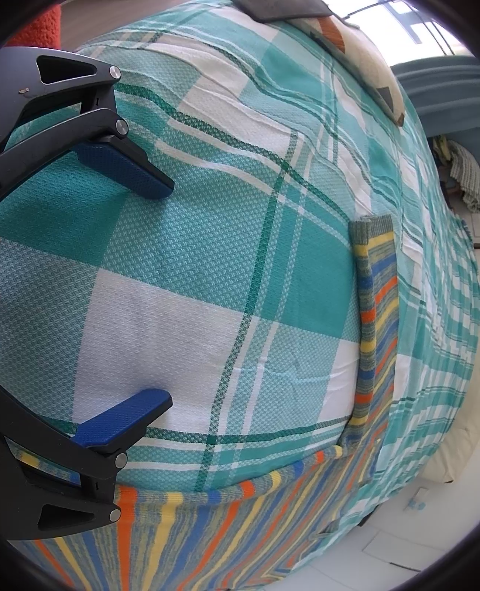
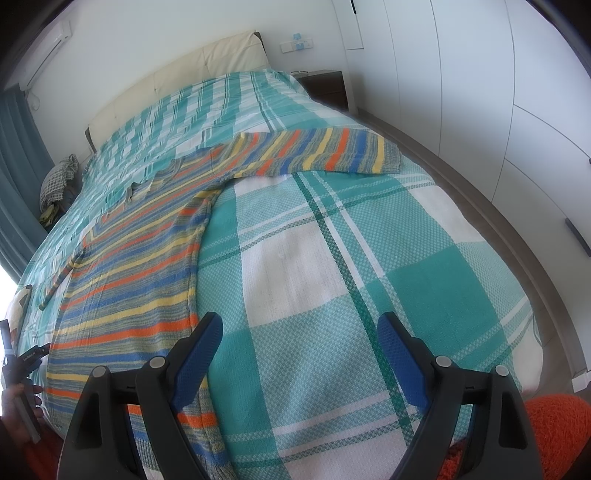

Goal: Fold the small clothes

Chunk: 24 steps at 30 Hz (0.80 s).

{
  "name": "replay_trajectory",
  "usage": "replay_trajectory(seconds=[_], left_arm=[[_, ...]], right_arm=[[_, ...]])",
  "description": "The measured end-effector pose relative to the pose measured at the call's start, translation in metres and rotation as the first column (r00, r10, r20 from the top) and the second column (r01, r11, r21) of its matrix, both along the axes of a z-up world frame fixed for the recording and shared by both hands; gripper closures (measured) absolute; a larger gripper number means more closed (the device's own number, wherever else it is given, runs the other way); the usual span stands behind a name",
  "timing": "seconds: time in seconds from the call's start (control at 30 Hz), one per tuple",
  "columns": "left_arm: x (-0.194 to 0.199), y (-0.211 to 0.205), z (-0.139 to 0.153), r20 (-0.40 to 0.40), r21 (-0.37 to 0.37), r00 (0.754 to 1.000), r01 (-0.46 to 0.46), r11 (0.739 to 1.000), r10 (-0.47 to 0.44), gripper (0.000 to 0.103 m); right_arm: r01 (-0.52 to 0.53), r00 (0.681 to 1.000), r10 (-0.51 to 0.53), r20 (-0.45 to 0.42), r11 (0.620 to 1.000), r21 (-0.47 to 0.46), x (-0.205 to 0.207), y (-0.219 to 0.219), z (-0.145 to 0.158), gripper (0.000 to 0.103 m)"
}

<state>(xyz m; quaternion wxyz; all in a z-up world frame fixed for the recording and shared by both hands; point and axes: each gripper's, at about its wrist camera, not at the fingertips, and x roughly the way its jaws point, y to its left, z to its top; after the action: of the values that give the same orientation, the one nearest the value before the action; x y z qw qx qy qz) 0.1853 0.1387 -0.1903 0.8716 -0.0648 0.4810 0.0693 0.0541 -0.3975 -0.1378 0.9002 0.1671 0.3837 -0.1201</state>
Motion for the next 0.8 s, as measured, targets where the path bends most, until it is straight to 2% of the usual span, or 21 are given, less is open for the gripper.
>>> replay_trajectory(seconds=[0.8], left_arm=[[0.0013,-0.0015,0.0002,-0.029,0.013,0.999,0.033,0.999,-0.033,0.000]], right_arm=[[-0.001,1.000,0.001,-0.001,1.000,-0.001,0.0003,0.0001,-0.0006,0.018]])
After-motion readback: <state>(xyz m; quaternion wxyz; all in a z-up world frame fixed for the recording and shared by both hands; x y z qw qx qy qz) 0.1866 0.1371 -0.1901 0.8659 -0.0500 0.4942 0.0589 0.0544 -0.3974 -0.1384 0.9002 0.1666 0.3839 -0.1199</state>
